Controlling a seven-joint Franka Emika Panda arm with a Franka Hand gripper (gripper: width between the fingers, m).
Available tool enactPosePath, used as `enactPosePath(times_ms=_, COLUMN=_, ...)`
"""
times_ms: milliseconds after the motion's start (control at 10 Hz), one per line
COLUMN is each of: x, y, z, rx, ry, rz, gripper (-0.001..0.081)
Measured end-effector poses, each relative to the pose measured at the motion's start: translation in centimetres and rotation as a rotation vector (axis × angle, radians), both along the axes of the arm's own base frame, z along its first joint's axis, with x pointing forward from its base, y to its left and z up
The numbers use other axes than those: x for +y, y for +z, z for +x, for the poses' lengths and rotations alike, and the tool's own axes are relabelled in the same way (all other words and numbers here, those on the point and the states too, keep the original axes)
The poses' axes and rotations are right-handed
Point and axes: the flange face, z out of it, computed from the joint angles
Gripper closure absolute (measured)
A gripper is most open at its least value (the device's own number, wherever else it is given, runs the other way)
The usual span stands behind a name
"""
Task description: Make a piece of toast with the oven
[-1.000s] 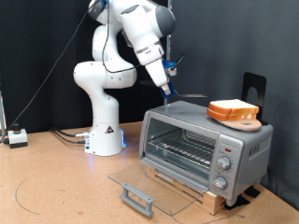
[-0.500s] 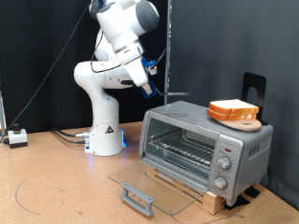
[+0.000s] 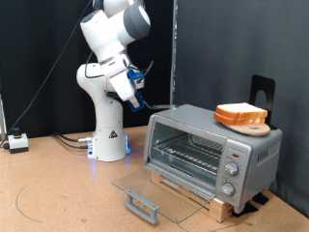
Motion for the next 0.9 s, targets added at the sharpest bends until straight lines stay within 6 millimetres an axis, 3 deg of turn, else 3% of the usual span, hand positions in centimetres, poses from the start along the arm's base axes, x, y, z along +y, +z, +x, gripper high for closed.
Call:
enactPosePath(times_ms=400, x=1.5, y=0.7, z=1.0, rx=0.006, ry=0.044, rz=0.008, gripper=0.0411)
enactPosePath(times_ms=800, x=3.9, y=-1.4, z=4.7, rx=0.051, ry=0.095, rz=-0.045, gripper=0.0411)
enactPosePath(times_ms=900, x=3.9, y=-1.5, z=4.6, rx=0.053, ry=0.094, rz=-0.044, gripper=0.0411)
